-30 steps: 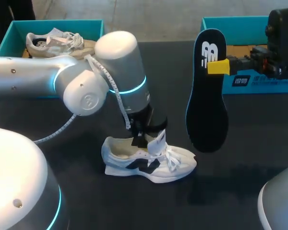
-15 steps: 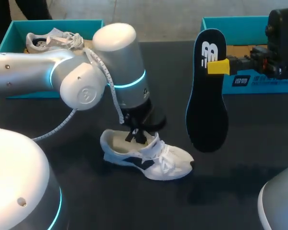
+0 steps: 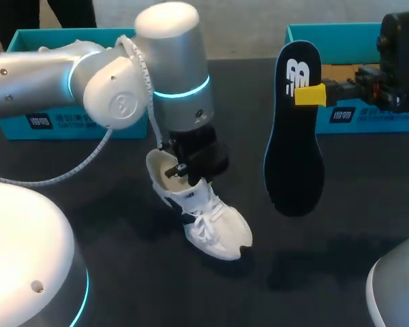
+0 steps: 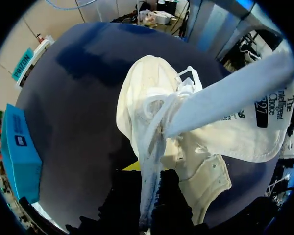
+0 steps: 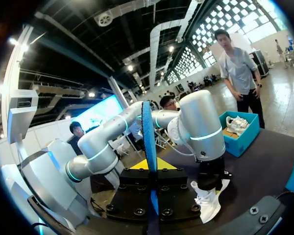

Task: Take the shoe out of the shoebox, open the shoe tongue, remove and reinsert the insole, then place the shoe into the shoebox

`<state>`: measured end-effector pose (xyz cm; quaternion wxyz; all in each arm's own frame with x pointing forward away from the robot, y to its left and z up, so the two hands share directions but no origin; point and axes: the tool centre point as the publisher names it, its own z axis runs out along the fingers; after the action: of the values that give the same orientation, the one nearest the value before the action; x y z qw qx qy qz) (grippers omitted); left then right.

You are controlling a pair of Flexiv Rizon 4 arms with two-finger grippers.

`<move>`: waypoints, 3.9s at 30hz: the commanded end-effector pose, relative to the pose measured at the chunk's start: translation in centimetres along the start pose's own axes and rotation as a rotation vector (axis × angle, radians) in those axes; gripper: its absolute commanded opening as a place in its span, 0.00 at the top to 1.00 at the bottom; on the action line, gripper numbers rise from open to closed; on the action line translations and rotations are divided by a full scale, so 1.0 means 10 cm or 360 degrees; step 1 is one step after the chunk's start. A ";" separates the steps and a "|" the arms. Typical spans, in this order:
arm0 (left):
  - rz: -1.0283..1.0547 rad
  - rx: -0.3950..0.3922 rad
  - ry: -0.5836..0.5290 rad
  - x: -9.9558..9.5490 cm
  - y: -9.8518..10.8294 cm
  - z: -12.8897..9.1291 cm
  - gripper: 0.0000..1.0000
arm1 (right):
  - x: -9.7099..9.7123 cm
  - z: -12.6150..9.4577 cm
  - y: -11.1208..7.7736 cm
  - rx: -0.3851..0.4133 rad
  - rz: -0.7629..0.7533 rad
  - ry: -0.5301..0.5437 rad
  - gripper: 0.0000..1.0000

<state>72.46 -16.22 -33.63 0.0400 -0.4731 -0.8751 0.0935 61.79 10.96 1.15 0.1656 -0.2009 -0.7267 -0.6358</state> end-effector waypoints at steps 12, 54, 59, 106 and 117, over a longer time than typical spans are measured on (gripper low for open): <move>0.0905 -0.0209 0.0162 0.09 -0.28 0.10 1.00 | -0.02 0.03 0.01 0.0005 0.0003 0.0001 1.00; 0.0916 -0.0044 0.0231 -0.12 -0.73 0.65 0.00 | -0.02 0.03 0.01 0.0005 0.0003 0.0001 1.00; 0.0910 0.0004 0.0085 -0.16 -0.77 0.53 0.00 | -0.02 0.03 0.01 0.0005 0.0003 0.0001 1.00; 0.0810 0.0736 -0.2317 -0.13 -0.56 -1.49 0.00 | -0.02 0.03 0.01 0.0005 0.0003 0.0001 1.00; 0.0837 0.0816 -0.2473 -0.14 -0.51 -1.60 0.00 | -0.02 0.03 0.01 0.0005 0.0003 0.0001 1.00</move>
<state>71.77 -18.13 -16.54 -0.4048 -0.5271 -0.5402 0.5163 61.87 10.97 1.16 0.1662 -0.2003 -0.7269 -0.6355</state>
